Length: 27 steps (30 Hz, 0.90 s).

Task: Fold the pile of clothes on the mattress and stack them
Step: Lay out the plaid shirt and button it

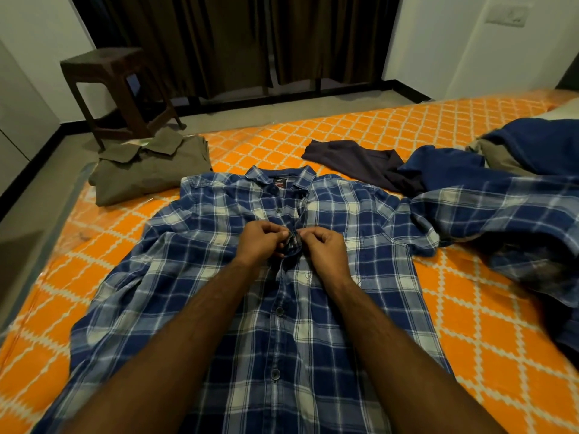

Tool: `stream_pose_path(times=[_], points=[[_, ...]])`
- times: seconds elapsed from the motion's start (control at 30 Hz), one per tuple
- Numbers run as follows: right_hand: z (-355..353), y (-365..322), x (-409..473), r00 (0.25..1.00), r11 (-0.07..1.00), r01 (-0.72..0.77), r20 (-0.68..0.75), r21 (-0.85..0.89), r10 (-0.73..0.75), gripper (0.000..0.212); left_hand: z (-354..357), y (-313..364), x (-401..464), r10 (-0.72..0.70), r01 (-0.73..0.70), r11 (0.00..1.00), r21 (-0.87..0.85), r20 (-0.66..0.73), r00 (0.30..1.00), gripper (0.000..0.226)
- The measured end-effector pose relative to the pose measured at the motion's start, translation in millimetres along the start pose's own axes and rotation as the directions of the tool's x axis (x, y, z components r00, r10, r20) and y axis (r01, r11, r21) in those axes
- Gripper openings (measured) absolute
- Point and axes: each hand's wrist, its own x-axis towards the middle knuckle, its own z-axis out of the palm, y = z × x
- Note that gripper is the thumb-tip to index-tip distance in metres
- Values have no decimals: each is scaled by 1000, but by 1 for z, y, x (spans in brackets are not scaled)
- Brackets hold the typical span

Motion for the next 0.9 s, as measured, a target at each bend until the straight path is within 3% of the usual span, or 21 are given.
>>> stream_pose_path(times=[0.13, 0.43, 0.7, 0.8, 0.9], points=[[-1, -2, 2, 1000, 999, 6, 18, -49, -6, 7, -1, 1, 2, -22, 22, 1000, 0, 39, 999, 4], [2, -4, 9, 998, 990, -57, -9, -128, 57, 15, -4, -5, -4, 52, -49, 995, -81, 35, 998, 14], [7, -3, 13, 995, 984, -102, -35, -143, 98, 12, 3, -10, 3, 99, -93, 993, 77, -75, 992, 7], [10, -1, 15, 993, 979, -114, -33, -167, 110, 13, 6, -15, 7, 181, -155, 967, 203, -117, 976, 9], [10, 0, 17, 995, 972, -102, -27, -212, 99, 12, 8, -21, 7, 202, -171, 963, 209, -137, 970, 15]])
